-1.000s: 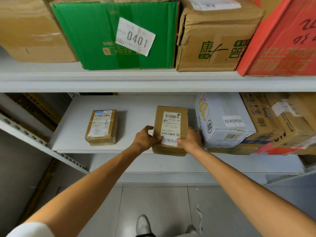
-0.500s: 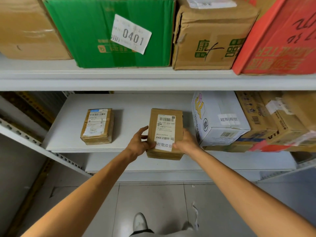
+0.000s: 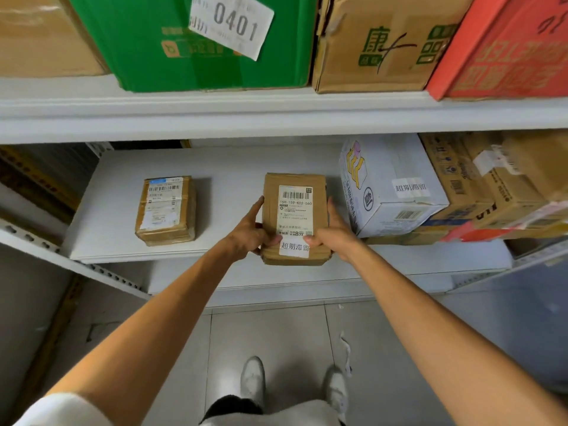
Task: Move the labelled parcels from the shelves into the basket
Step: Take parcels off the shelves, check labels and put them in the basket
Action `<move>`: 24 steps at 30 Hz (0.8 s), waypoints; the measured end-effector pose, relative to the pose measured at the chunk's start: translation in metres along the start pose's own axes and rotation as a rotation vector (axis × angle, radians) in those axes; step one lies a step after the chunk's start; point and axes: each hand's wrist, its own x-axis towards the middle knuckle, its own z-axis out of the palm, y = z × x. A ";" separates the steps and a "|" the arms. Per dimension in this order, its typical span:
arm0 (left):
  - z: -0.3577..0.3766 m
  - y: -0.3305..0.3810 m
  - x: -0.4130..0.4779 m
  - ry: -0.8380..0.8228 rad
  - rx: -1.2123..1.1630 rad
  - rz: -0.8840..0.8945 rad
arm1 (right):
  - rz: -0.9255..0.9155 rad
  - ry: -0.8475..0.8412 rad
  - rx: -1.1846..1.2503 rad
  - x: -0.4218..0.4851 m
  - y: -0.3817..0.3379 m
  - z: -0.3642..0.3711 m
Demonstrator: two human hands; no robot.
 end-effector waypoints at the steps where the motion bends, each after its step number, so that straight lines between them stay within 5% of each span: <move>1: 0.000 -0.003 -0.001 -0.006 0.013 0.011 | -0.006 0.011 -0.009 -0.001 0.002 0.002; 11: -0.006 -0.035 -0.026 -0.060 0.083 0.081 | -0.085 0.140 0.047 -0.042 0.052 0.031; 24: 0.078 -0.063 -0.059 -0.236 0.109 0.087 | -0.086 0.283 0.127 -0.113 0.133 -0.002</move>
